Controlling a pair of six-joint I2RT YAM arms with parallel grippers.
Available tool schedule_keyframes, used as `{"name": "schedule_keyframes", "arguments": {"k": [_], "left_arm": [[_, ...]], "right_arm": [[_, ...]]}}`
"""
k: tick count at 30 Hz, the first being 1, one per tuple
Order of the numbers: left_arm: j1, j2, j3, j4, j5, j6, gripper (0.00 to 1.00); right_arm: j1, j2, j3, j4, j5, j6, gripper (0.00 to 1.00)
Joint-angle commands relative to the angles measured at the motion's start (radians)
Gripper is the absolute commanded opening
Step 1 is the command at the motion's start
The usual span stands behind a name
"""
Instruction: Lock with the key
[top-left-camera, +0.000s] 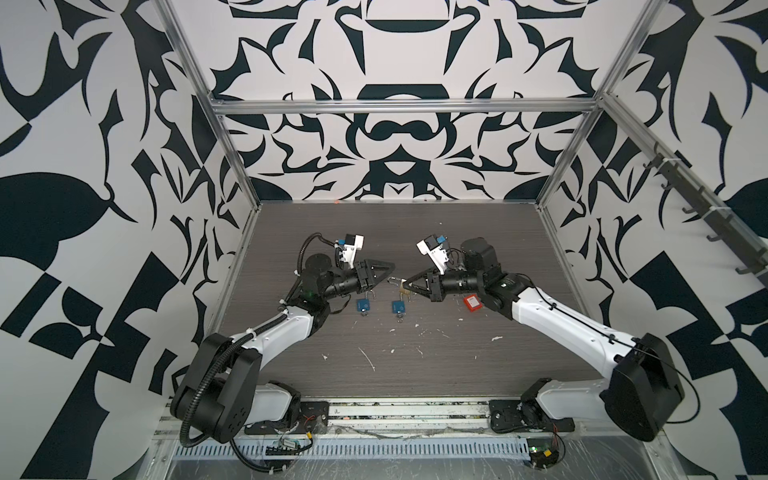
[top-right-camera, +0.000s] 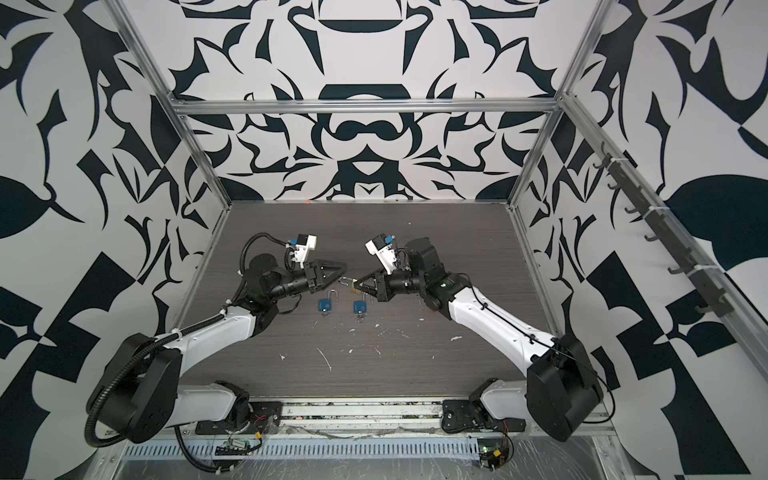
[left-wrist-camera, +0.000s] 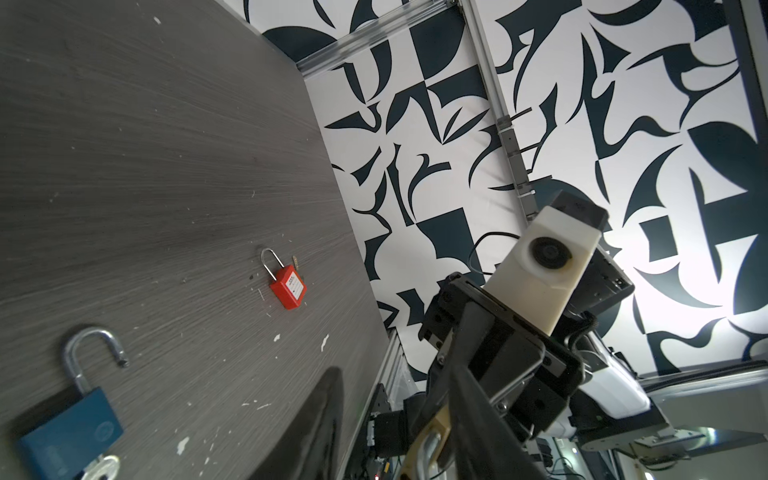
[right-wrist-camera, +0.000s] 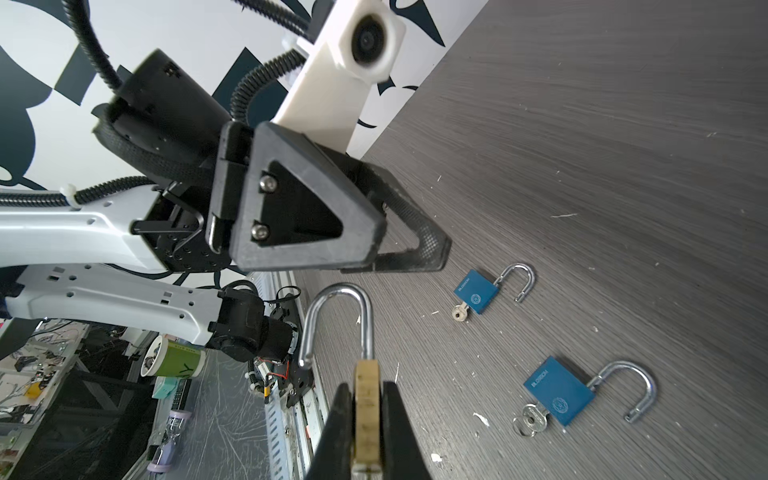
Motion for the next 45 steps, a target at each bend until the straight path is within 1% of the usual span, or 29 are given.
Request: {"name": "schedule_keyframes", "arguments": {"k": [1, 2, 4, 7, 13, 15, 17, 21, 24, 25, 27, 29, 31, 39, 45], "left_arm": [[-0.005, -0.005, -0.001, 0.002, 0.047, 0.001, 0.35], [-0.009, -0.005, 0.002, 0.002, 0.052, -0.001, 0.32], [-0.015, -0.006, 0.006, 0.001, 0.054, -0.008, 0.29], [-0.022, -0.009, 0.007, 0.002, 0.05, -0.031, 0.2], [-0.025, -0.028, 0.006, -0.001, 0.046, -0.043, 0.16], [-0.028, -0.031, 0.003, 0.0, 0.043, -0.046, 0.17], [-0.034, -0.036, 0.0, -0.001, 0.042, -0.042, 0.2], [-0.047, -0.04, -0.006, 0.001, 0.044, -0.032, 0.2], [-0.057, -0.048, -0.018, 0.011, 0.041, -0.019, 0.22], [-0.057, -0.077, -0.022, 0.011, 0.04, -0.013, 0.22], [-0.058, -0.097, -0.031, 0.014, 0.04, -0.005, 0.23], [-0.058, -0.114, -0.041, 0.015, 0.037, 0.003, 0.24], [-0.058, -0.127, -0.048, 0.0, 0.029, 0.017, 0.24], [-0.058, -0.138, -0.056, 0.007, 0.03, 0.02, 0.24], [-0.058, -0.181, -0.053, -0.09, 0.002, 0.077, 0.24]], "right_arm": [[-0.003, -0.032, 0.008, 0.029, 0.015, -0.014, 0.0], [-0.003, -0.029, 0.011, 0.024, 0.02, -0.021, 0.0], [-0.004, -0.029, 0.012, 0.018, 0.034, -0.03, 0.0], [-0.003, -0.04, 0.016, 0.008, 0.073, -0.046, 0.0], [-0.004, -0.051, 0.024, -0.009, 0.101, -0.066, 0.0], [-0.004, -0.053, 0.023, -0.005, 0.095, -0.065, 0.0], [-0.003, -0.056, 0.018, 0.011, 0.079, -0.051, 0.0], [-0.007, -0.048, 0.017, 0.038, 0.032, -0.016, 0.0], [-0.026, -0.036, 0.01, 0.087, -0.029, 0.042, 0.0], [-0.036, -0.034, 0.005, 0.109, -0.049, 0.069, 0.0], [-0.066, -0.026, -0.016, 0.204, -0.111, 0.166, 0.0], [-0.087, -0.018, -0.022, 0.246, -0.138, 0.217, 0.0], [-0.096, -0.013, -0.023, 0.268, -0.16, 0.242, 0.0], [-0.097, 0.002, -0.015, 0.307, -0.187, 0.293, 0.0], [-0.1, -0.008, -0.021, 0.282, -0.183, 0.294, 0.0]]}}
